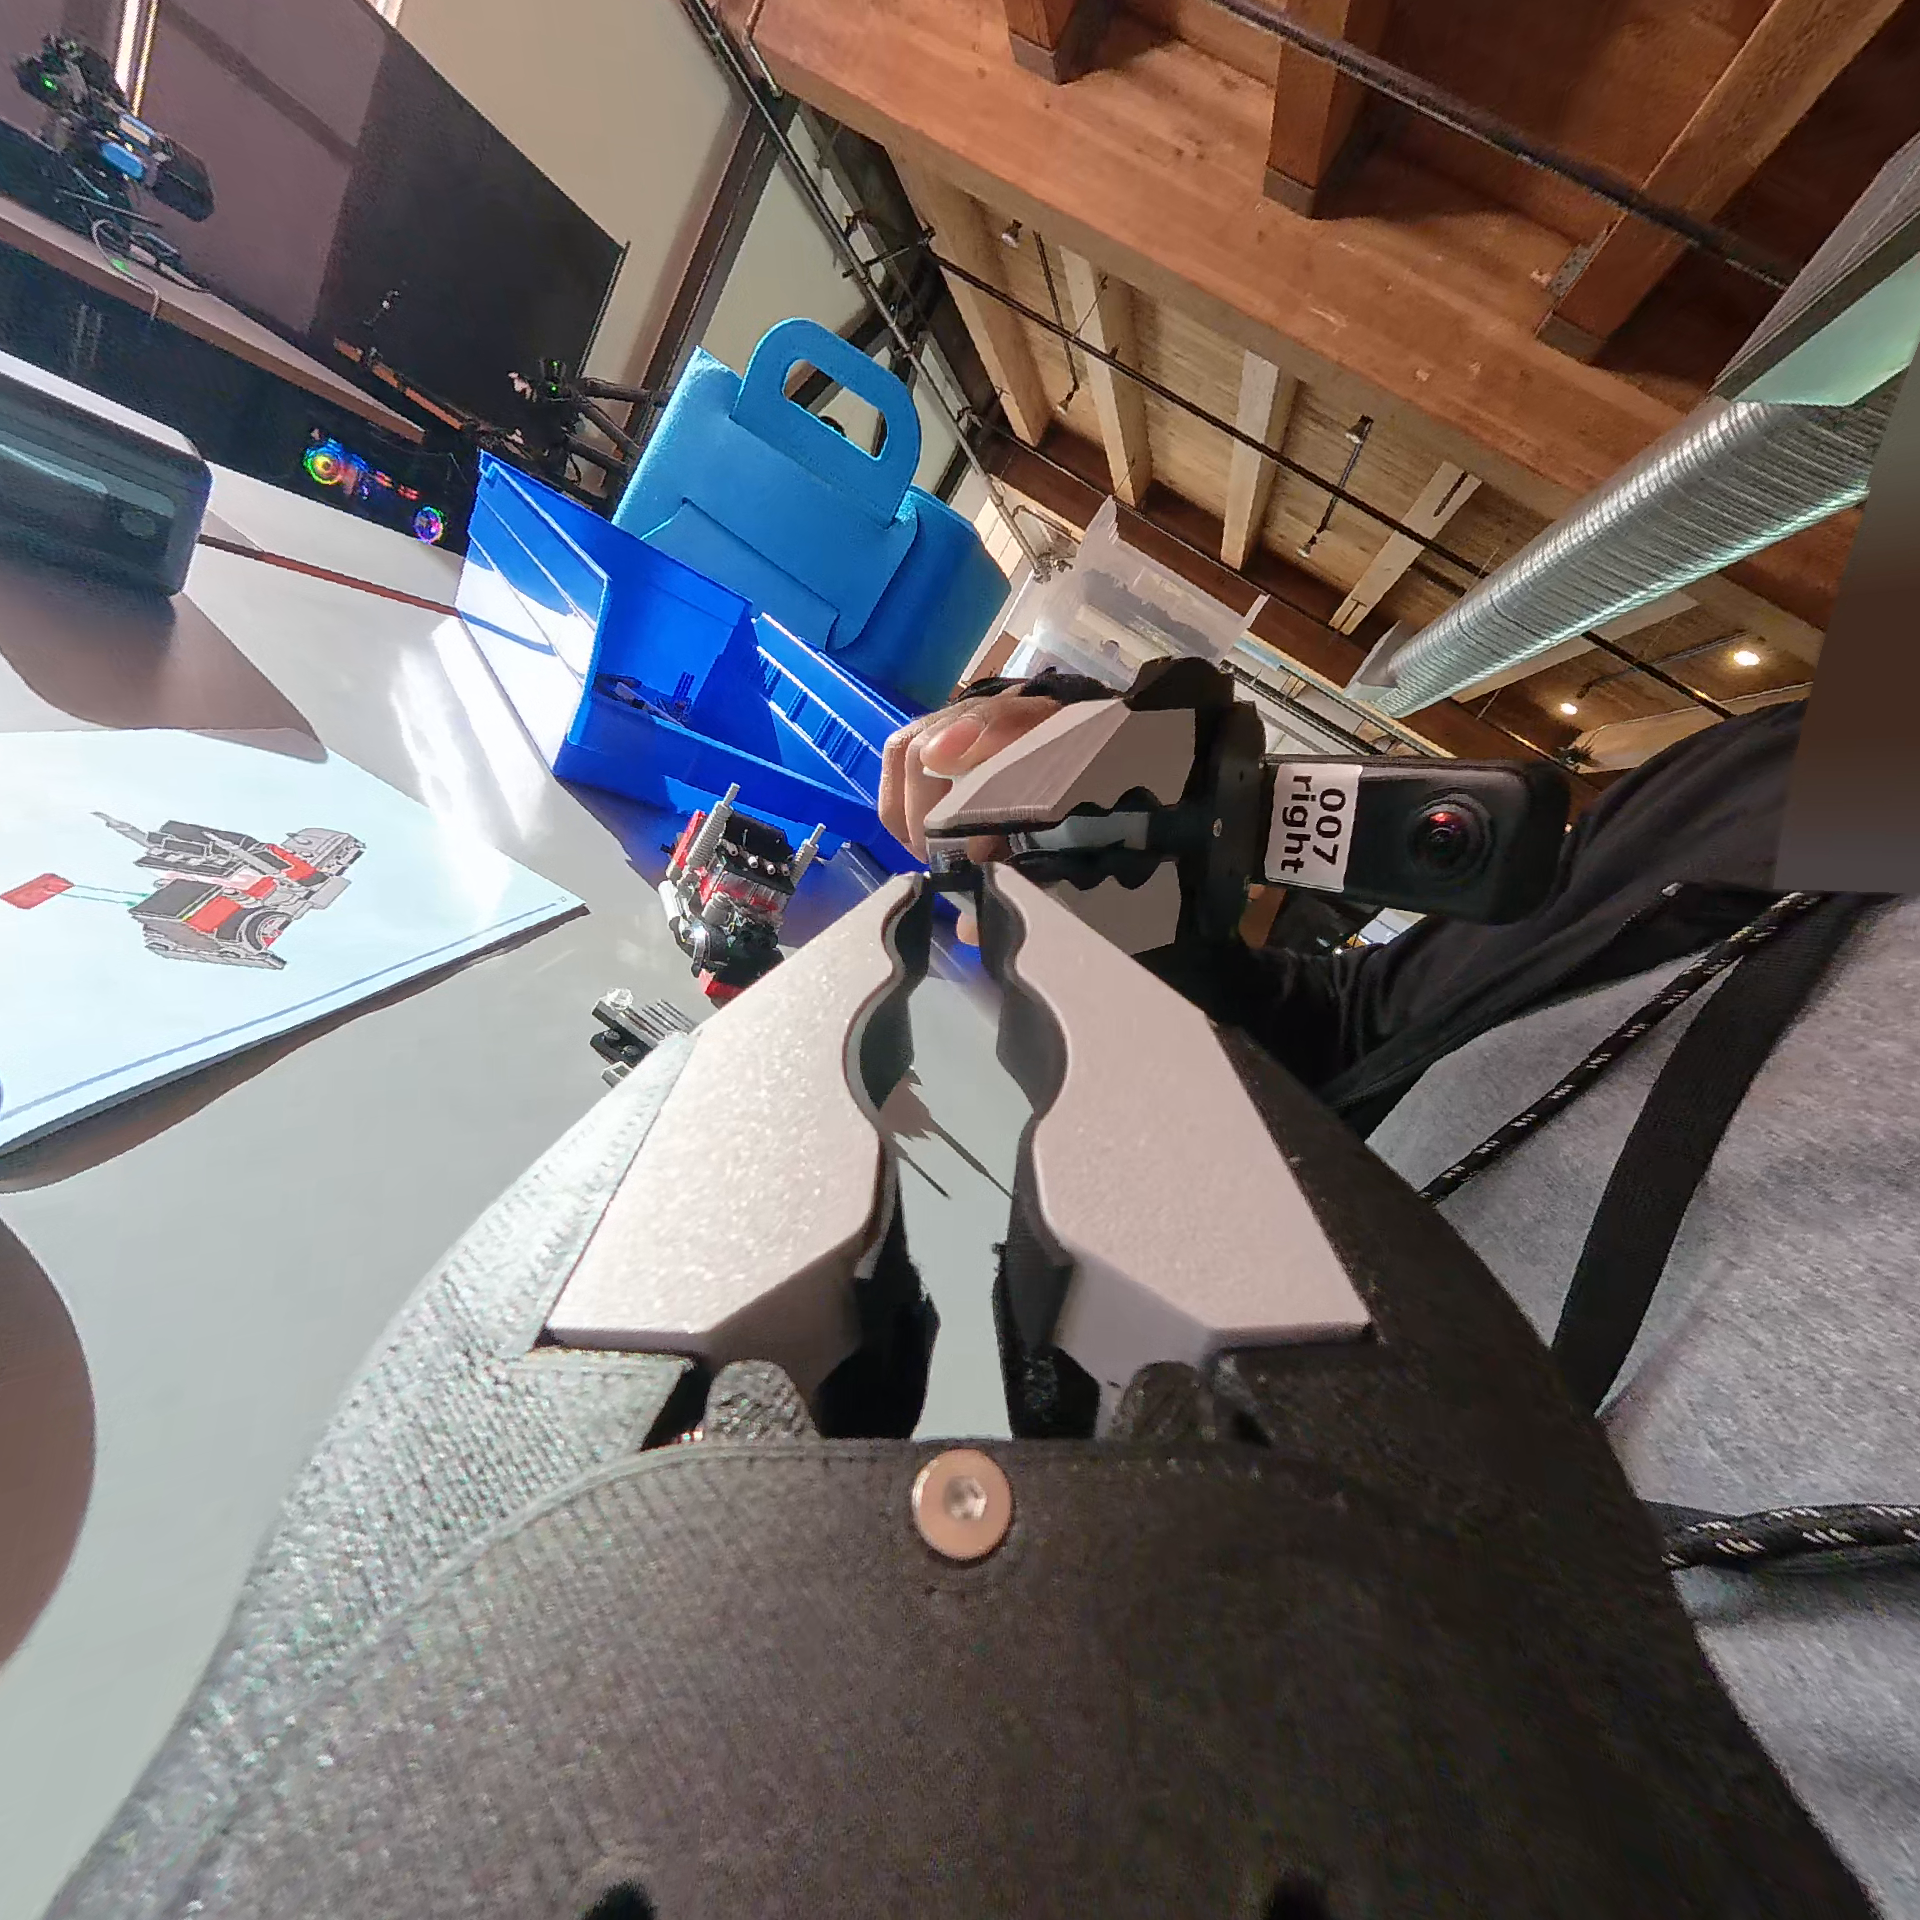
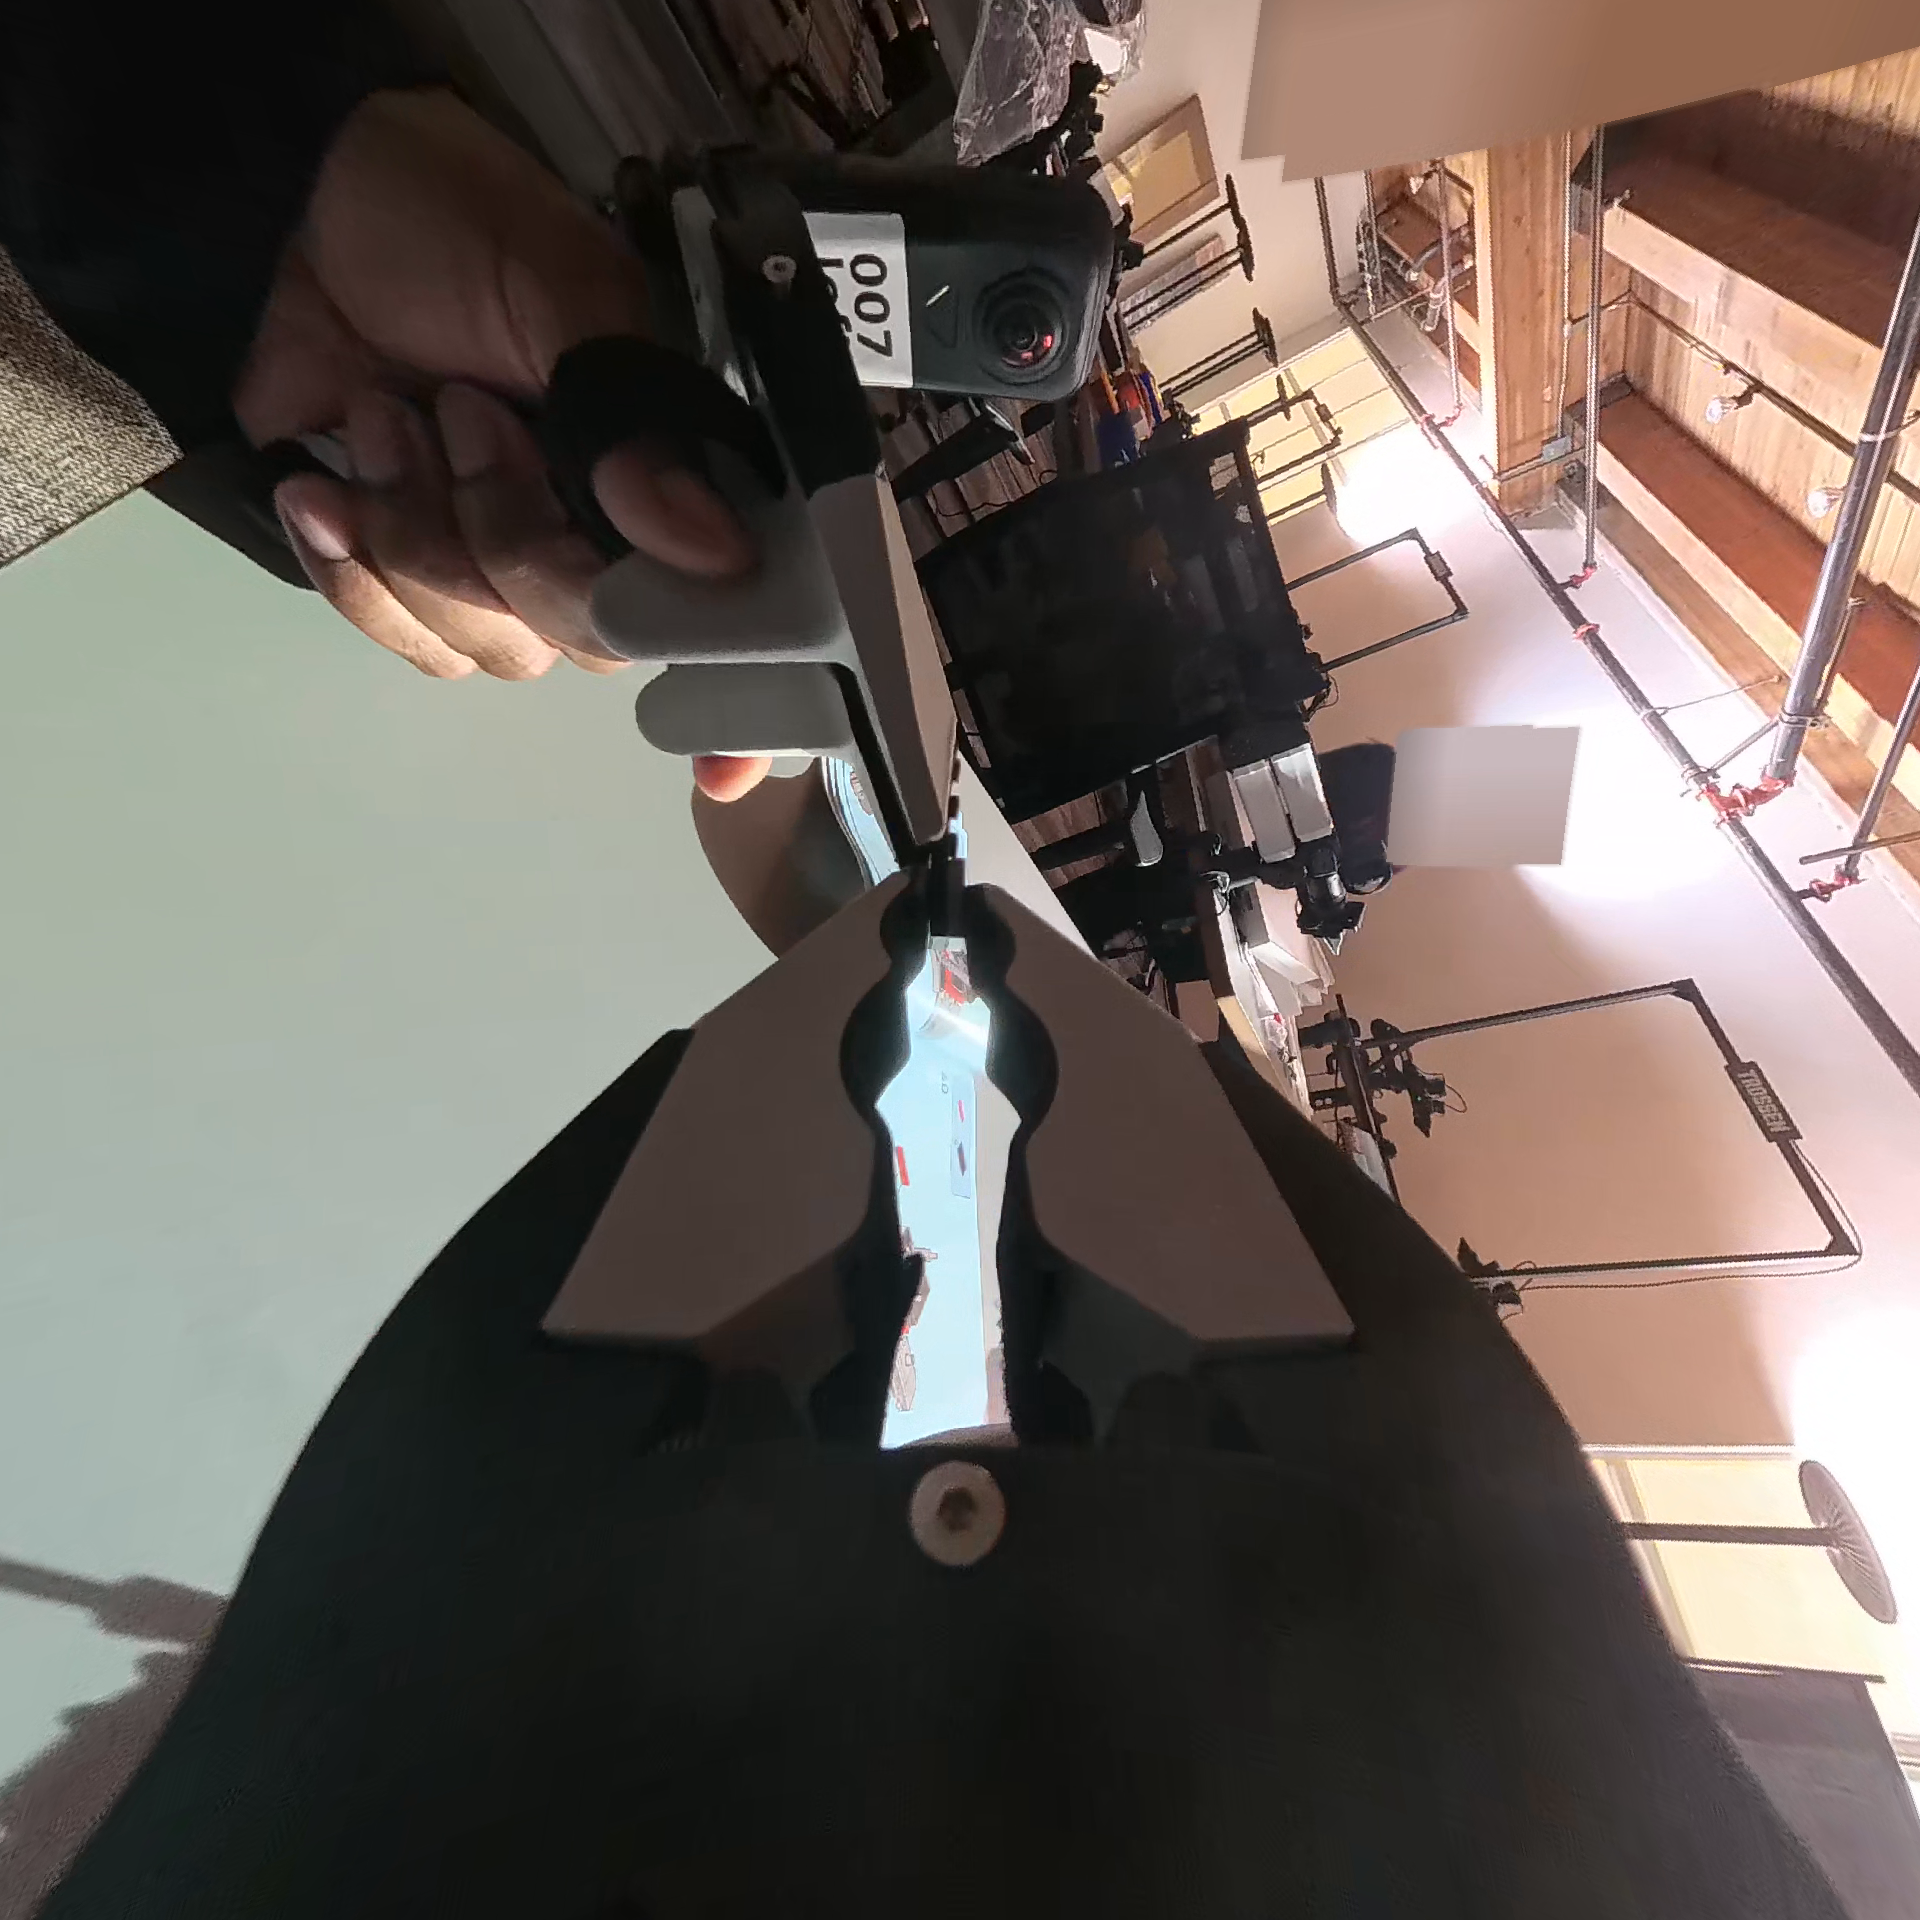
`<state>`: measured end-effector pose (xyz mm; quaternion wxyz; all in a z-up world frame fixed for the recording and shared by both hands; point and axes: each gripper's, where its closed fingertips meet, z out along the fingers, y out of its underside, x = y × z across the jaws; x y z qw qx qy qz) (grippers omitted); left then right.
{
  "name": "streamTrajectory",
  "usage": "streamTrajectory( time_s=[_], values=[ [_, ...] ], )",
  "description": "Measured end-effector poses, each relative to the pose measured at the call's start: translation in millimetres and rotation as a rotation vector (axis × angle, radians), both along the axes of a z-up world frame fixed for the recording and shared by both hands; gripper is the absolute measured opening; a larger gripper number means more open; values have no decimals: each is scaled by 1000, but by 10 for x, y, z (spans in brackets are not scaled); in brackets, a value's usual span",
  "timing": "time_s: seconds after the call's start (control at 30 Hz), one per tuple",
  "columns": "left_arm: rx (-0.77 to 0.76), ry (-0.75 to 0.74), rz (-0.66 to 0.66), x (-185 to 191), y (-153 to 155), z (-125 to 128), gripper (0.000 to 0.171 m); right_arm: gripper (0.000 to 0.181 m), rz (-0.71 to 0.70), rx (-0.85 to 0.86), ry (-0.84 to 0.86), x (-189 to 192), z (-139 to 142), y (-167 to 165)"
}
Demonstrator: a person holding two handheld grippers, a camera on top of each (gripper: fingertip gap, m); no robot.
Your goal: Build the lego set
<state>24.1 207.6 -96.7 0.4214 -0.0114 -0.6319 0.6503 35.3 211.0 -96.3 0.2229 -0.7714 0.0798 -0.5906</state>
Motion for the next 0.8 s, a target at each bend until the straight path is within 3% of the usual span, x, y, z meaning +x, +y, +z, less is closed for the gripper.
streamTrajectory(
  time_s=[0.4,0.53,0.8],
  values=[
    [-33,-24,4,-24,10,23,8,9,9,15,-14,-20,32,-1],
    [-47,-42,16,-30,14,30,8,27,-34,45,8,-62,18,-104],
    [-93,-147,95,-3,15,49,8,26,-326,494,292,-834,-262,-865]
  ],
)
